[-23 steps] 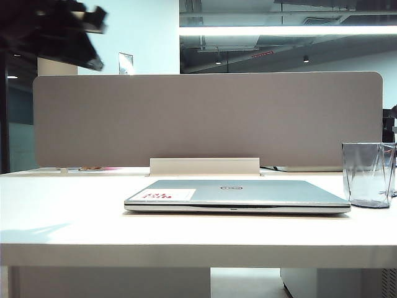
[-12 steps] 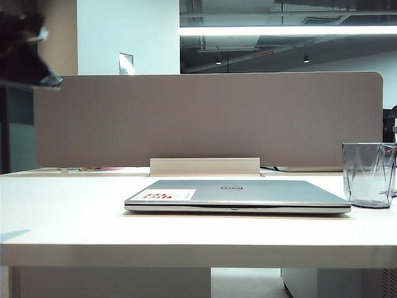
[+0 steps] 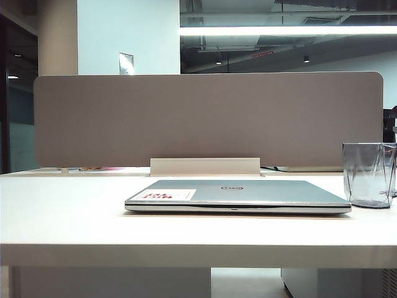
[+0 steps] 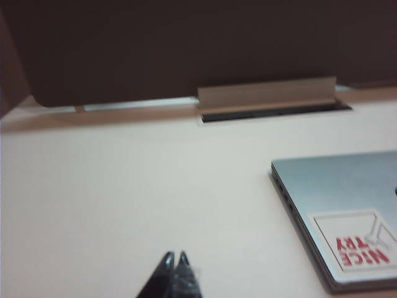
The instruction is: Pick up the water cup and place it on the right side of the laptop.
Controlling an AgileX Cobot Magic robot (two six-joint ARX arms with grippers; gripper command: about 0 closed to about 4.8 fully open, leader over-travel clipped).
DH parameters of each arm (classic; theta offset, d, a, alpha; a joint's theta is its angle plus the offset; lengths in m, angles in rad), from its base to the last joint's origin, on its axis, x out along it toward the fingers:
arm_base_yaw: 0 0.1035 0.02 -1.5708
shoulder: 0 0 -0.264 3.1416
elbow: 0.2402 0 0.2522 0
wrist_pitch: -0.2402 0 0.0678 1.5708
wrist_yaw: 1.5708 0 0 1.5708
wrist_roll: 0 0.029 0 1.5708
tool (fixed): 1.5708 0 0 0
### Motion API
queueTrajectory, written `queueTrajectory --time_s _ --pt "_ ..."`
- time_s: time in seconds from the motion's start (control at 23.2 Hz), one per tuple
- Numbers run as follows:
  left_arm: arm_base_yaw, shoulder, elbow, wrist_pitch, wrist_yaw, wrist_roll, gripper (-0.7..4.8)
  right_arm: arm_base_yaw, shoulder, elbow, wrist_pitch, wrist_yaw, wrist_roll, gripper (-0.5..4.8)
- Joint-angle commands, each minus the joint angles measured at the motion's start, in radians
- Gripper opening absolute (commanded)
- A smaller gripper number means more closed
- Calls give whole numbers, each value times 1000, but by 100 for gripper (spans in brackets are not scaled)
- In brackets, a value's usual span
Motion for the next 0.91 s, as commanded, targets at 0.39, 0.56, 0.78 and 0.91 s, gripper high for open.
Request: queueTrajectory --time_s 0.39,0.56,0.78,0.91 --pt "137 -198 -41 -161 74 -94 -6 0 -2 -6 10 5 2 -5" --pt "193 -279 -85 -147 153 -94 -6 0 -2 -6 10 5 2 -5" --pt "254 -349 -124 -148 207 -93 -6 0 -2 -6 10 5 2 -5" --pt "254 -370 -138 -159 206 -93 -6 0 -2 -6 10 5 2 -5"
